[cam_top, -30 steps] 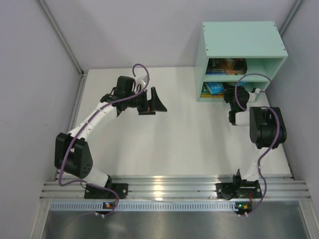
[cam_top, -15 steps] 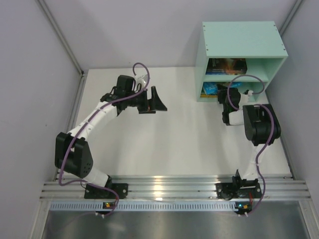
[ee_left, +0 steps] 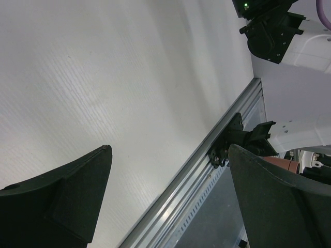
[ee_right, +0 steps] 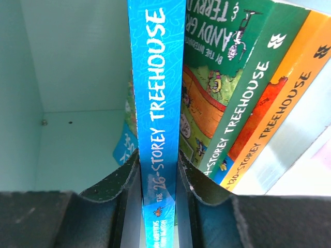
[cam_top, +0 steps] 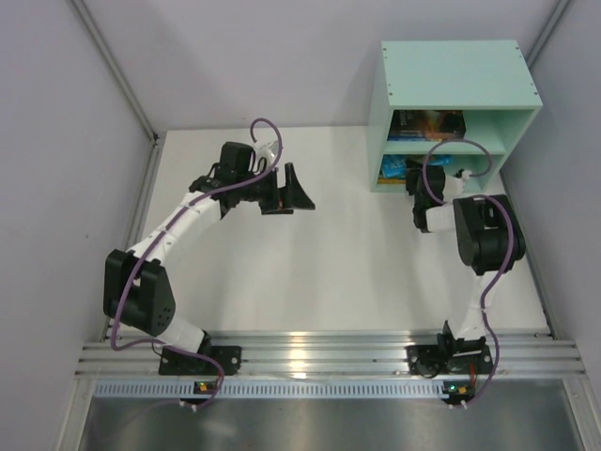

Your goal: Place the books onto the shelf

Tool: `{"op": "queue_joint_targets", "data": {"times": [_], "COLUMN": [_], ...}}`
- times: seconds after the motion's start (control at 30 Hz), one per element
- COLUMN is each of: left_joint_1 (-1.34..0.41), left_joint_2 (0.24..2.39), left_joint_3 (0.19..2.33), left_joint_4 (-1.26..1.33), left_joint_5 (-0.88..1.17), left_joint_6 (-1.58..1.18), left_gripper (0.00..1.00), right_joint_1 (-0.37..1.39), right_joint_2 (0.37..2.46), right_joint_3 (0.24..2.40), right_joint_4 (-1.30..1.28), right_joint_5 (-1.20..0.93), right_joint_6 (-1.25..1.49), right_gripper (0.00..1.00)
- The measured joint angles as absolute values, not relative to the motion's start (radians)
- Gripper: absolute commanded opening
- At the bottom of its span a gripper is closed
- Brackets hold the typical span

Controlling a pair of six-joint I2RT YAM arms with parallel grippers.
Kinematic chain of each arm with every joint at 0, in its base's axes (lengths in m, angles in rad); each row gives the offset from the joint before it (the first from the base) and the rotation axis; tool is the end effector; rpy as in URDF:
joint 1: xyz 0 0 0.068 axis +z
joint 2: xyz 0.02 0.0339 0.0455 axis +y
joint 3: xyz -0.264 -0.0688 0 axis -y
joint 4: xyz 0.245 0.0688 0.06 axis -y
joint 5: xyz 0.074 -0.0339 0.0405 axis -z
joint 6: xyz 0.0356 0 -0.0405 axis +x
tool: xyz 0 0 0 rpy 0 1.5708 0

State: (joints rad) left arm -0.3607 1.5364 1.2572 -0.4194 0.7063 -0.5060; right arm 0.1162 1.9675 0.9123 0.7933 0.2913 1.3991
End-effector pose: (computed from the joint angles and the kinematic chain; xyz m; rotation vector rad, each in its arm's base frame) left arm 0.3103 -0.1417 0.3025 0.2313 2.3652 -1.2419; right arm 0.3979 0.0362 0.1454 1.2977 1.3832 0.7929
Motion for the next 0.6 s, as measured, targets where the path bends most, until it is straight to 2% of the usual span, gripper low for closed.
{"op": "queue_joint_targets", "data": {"times": [0.43, 0.6], "left_joint_1": [-0.361, -0.361], "left_joint_2": [1.536, 1.536], "left_joint_3": [1.257, 1.257], "left_joint_4": [-0.420, -0.420], "left_joint_5": [0.698, 0.698], "left_joint_6": [-0.500, -0.500], "left_gripper": [0.99, 0.99], "right_joint_1": [0.116, 0.116], "right_joint_2": [1.966, 1.966], "right_joint_3": [0.965, 0.965], "right_joint_4": [0.686, 0.683], "right_joint_5": [0.272, 0.268], "right_joint_6": [1.388, 1.389], "right_gripper": [0.20, 0.27]}}
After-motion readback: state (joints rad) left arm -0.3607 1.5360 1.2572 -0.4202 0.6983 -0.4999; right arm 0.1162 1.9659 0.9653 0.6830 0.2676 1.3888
